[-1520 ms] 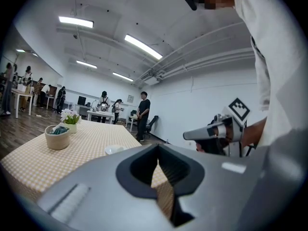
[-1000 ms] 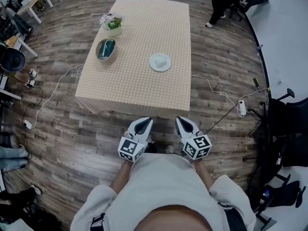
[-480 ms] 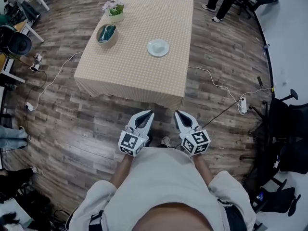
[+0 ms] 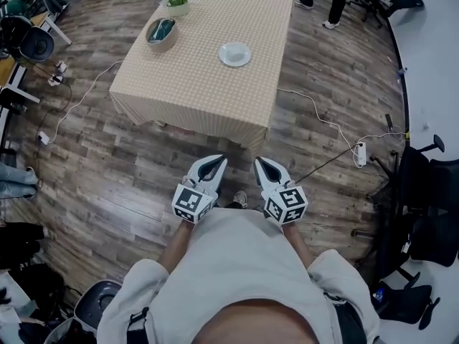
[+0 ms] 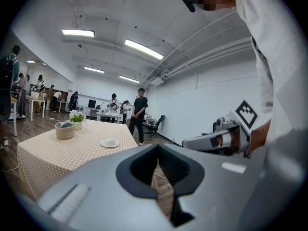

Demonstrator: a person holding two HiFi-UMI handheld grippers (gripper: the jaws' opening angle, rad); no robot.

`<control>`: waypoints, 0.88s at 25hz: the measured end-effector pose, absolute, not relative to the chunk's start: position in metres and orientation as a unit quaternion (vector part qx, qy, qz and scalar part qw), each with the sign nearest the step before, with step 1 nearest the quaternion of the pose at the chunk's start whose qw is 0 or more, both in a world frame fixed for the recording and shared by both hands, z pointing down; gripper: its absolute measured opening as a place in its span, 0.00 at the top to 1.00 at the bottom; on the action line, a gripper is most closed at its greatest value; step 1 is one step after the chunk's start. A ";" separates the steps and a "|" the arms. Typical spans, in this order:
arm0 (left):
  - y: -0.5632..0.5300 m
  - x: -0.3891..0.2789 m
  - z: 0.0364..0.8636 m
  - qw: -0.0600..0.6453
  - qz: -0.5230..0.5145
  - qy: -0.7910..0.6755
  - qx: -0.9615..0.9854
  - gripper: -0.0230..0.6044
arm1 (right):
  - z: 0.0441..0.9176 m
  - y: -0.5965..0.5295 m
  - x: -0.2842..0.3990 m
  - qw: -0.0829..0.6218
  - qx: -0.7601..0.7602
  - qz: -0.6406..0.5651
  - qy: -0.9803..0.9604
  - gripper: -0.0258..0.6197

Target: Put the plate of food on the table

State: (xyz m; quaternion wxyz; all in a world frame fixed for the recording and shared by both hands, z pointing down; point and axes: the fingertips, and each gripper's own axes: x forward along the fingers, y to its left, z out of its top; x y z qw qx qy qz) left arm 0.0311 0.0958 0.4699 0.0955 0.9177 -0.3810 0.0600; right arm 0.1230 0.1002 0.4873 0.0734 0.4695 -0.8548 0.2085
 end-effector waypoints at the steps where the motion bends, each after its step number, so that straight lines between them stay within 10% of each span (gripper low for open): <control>1: 0.098 0.033 0.470 0.096 0.060 -0.382 0.917 0.95 | 0.489 0.102 0.125 0.072 0.470 0.210 -0.854 0.96; 22: 0.115 0.053 0.473 0.100 0.060 -0.382 0.917 0.95 | 0.499 0.116 0.140 0.082 0.469 0.215 -0.853 0.96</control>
